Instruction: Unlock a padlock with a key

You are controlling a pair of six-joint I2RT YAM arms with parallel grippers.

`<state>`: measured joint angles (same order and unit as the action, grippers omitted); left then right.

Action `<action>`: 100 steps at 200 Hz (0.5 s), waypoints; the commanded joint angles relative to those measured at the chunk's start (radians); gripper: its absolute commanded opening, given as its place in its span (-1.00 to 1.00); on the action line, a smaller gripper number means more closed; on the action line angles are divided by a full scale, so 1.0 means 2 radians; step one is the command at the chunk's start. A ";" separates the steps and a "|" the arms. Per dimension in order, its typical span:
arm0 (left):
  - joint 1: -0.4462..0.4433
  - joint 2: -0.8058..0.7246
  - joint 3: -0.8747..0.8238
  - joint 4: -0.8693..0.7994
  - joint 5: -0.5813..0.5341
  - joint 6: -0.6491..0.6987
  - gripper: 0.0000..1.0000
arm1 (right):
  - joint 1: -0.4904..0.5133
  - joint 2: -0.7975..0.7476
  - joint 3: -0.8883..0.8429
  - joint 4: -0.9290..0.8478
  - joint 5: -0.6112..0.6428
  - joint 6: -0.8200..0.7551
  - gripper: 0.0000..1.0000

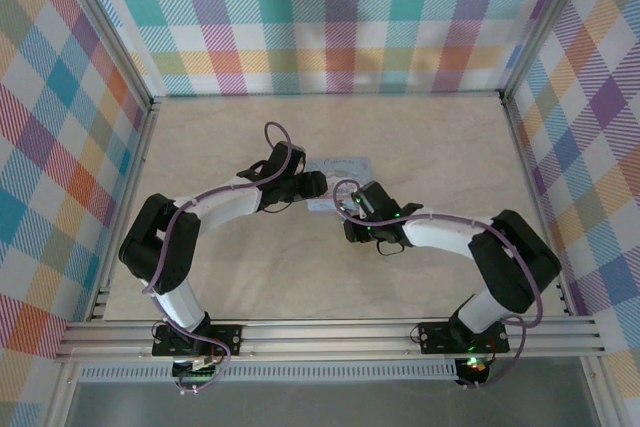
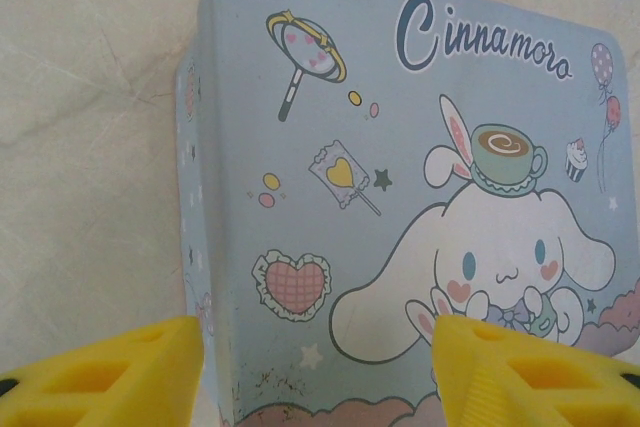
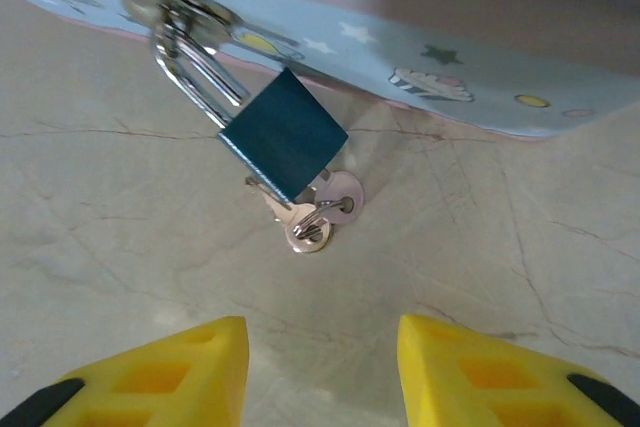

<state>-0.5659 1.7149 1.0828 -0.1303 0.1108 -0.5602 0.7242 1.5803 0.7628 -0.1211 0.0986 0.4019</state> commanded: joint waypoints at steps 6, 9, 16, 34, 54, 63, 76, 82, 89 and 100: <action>0.005 -0.005 0.006 -0.011 -0.002 -0.001 0.24 | 0.007 0.018 0.019 0.034 0.019 -0.011 -0.12; 0.005 -0.005 0.006 -0.011 -0.002 -0.001 0.24 | 0.006 0.020 0.020 0.036 0.021 -0.011 -0.12; 0.005 -0.005 0.006 -0.012 -0.003 0.000 0.24 | 0.007 0.026 0.022 0.038 0.024 -0.011 -0.12; 0.005 -0.005 0.005 -0.012 -0.002 0.000 0.24 | 0.007 0.036 0.026 0.044 0.031 -0.010 -0.12; 0.006 -0.005 0.003 -0.012 -0.002 0.001 0.24 | 0.008 0.046 0.030 0.050 0.040 -0.008 -0.13; 0.007 -0.005 0.002 -0.012 -0.001 0.002 0.24 | 0.007 0.049 0.032 0.052 0.041 -0.008 -0.14; 0.007 -0.005 0.002 -0.011 0.000 0.001 0.24 | 0.008 0.054 0.036 0.055 0.044 -0.008 -0.16; 0.007 -0.004 0.003 -0.011 0.000 0.001 0.24 | 0.008 0.057 0.038 0.054 0.046 -0.009 -0.17; 0.007 -0.004 0.002 -0.011 0.001 0.001 0.24 | 0.008 0.061 0.039 0.053 0.047 -0.011 -0.18; 0.007 -0.003 0.002 -0.010 0.002 0.001 0.24 | 0.008 0.066 0.041 0.055 0.050 -0.013 -0.23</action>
<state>-0.5648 1.7149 1.0828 -0.1326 0.1112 -0.5602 0.7345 1.6825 0.8135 -0.0425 0.1722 0.4007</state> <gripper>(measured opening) 0.621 0.406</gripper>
